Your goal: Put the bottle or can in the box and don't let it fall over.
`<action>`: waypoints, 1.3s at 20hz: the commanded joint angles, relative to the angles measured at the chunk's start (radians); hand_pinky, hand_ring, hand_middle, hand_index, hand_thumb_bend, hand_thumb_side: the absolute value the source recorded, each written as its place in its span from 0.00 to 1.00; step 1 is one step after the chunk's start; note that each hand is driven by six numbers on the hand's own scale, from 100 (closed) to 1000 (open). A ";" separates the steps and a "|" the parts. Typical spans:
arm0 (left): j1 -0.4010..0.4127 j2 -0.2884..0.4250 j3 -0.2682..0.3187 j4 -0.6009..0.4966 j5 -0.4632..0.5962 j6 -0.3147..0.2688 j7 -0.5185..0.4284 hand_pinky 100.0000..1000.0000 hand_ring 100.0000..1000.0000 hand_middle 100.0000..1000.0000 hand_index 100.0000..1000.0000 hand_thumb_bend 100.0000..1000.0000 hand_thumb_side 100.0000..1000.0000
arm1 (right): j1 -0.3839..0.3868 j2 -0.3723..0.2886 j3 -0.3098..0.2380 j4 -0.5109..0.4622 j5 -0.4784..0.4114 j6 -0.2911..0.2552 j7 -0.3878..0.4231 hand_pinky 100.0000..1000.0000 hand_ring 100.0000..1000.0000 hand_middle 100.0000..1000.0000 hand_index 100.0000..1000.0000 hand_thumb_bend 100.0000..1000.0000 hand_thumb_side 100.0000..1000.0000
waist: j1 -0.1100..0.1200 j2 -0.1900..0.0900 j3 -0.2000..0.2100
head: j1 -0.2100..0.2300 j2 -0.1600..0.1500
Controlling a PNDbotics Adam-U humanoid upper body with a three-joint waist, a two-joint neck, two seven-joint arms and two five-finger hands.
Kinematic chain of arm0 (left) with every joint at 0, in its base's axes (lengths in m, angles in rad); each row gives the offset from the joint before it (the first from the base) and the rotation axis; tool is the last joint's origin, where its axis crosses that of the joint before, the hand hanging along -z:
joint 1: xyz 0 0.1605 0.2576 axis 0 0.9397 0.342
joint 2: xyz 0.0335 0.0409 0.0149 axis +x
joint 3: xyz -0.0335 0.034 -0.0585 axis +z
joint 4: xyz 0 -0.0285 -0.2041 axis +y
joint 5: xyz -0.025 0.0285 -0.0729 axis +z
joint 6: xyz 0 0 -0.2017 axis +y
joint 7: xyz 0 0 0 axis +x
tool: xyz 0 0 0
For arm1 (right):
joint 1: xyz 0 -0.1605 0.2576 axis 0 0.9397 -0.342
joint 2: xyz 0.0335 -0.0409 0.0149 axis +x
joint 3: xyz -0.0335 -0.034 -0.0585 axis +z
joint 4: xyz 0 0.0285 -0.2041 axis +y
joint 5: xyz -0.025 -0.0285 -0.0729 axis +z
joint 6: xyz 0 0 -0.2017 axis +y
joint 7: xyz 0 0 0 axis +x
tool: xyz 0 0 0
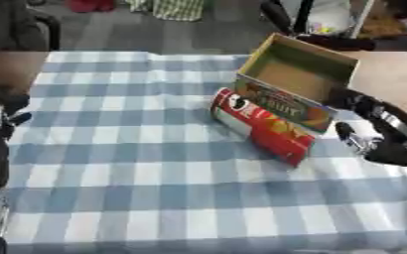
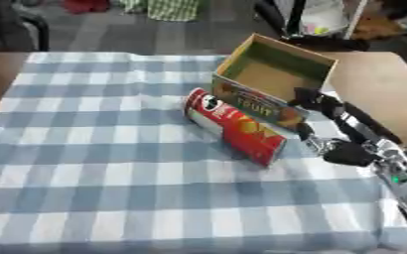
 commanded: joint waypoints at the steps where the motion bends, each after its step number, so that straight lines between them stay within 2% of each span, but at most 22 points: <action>1: -0.018 0.009 -0.003 -0.016 0.000 -0.001 -0.005 0.82 0.84 0.68 0.90 0.38 0.87 | -0.023 -0.029 0.009 0.023 0.046 -0.013 -0.007 0.93 1.00 0.81 1.00 0.00 0.50 | 0.010 -0.015 0.003 | -0.005 0.005; 8: -0.021 0.005 -0.007 -0.015 -0.001 0.000 -0.010 0.82 0.84 0.68 0.90 0.38 0.87 | -0.058 -0.003 0.043 0.081 0.180 -0.025 -0.046 0.93 1.00 0.81 1.00 0.00 0.48 | 0.008 -0.014 0.010 | -0.011 0.005; 13: -0.022 0.004 -0.010 -0.014 0.000 0.001 -0.013 0.82 0.84 0.68 0.90 0.38 0.87 | -0.084 0.015 0.062 0.108 0.232 -0.027 -0.072 0.93 1.00 0.81 1.00 0.00 0.45 | 0.006 -0.015 0.014 | -0.016 0.005; 16: -0.022 0.003 -0.010 -0.014 0.000 0.001 -0.014 0.82 0.84 0.68 0.90 0.38 0.87 | -0.095 0.024 0.070 0.119 0.256 -0.026 -0.083 0.94 1.00 0.81 1.00 0.00 0.47 | 0.006 -0.015 0.016 | -0.016 0.005; 21: -0.023 0.002 -0.011 -0.014 0.001 0.001 -0.015 0.82 0.84 0.68 0.90 0.37 0.87 | -0.110 0.036 0.078 0.139 0.290 0.000 -0.097 0.95 1.00 0.81 1.00 0.00 0.50 | 0.005 -0.014 0.019 | -0.019 0.005; 26: -0.023 0.002 -0.012 -0.014 0.002 0.002 -0.015 0.82 0.84 0.68 0.90 0.37 0.88 | -0.118 0.047 0.079 0.158 0.313 0.061 -0.112 0.95 1.00 0.79 1.00 0.00 0.54 | 0.004 -0.013 0.021 | -0.020 0.005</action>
